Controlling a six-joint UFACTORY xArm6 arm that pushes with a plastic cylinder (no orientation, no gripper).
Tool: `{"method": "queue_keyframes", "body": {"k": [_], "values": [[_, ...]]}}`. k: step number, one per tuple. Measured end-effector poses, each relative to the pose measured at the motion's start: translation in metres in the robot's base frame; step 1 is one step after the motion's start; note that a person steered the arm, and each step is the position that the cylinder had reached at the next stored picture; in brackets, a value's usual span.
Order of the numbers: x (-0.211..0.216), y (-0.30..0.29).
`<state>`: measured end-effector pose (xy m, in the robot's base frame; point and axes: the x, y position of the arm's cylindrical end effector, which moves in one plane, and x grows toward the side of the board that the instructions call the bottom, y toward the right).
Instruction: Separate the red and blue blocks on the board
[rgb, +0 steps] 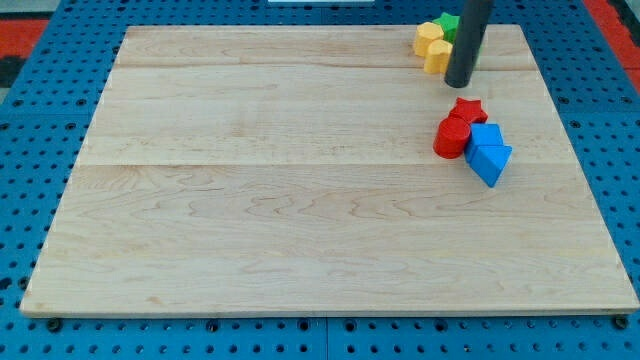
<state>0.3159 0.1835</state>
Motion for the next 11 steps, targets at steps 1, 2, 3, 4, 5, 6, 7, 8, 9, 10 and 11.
{"method": "queue_keyframes", "body": {"k": [1,2,3,4,5,6,7,8,9,10,11], "values": [[0.018,0.037],[0.062,-0.022],[0.103,-0.139],[0.084,-0.156],[0.096,-0.133],[0.119,-0.038],[0.139,0.008],[0.186,-0.058],[0.178,-0.113],[0.144,-0.195],[0.147,-0.221]]}}
